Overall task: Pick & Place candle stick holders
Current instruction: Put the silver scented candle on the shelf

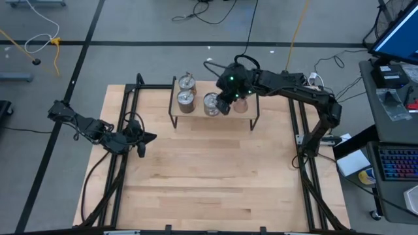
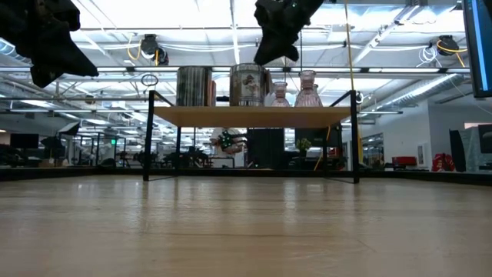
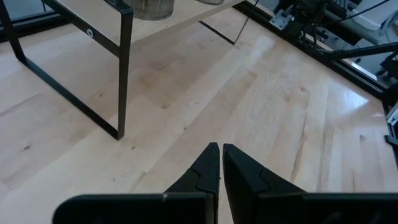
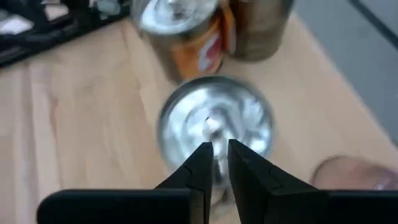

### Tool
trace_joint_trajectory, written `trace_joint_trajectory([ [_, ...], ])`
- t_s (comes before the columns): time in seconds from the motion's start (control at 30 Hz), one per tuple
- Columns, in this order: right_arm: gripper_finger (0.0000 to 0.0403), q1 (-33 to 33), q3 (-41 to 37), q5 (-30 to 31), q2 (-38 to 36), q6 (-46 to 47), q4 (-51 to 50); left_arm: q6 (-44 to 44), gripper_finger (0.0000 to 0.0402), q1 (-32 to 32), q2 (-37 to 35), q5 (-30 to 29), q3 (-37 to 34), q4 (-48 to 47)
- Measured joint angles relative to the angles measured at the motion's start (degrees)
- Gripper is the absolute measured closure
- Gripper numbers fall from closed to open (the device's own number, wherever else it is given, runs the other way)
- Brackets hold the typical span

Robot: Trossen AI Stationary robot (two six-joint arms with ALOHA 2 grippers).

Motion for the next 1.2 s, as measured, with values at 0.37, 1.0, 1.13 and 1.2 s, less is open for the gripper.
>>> trace_joint_trajectory([
  [0.37,0.0365,5.55,0.08,12.13,-0.41,-1.32,-5.49,0.75,0.0380,0.00,0.00,-0.01,0.00,2.12],
  [1.0,0.0365,5.40,0.06,17.95,-4.55,0.70,-6.89,2.03,0.0380,0.00,0.00,1.11,0.00,2.77],
  [1.13,0.0365,5.45,0.06,17.77,-4.69,2.40,-9.88,2.01,0.0380,-0.02,0.00,1.38,0.00,2.74],
  [1.2,0.0365,5.50,-0.05,17.77,-4.69,2.72,-11.17,2.01,0.0380,0.00,0.00,1.37,0.00,2.74],
])
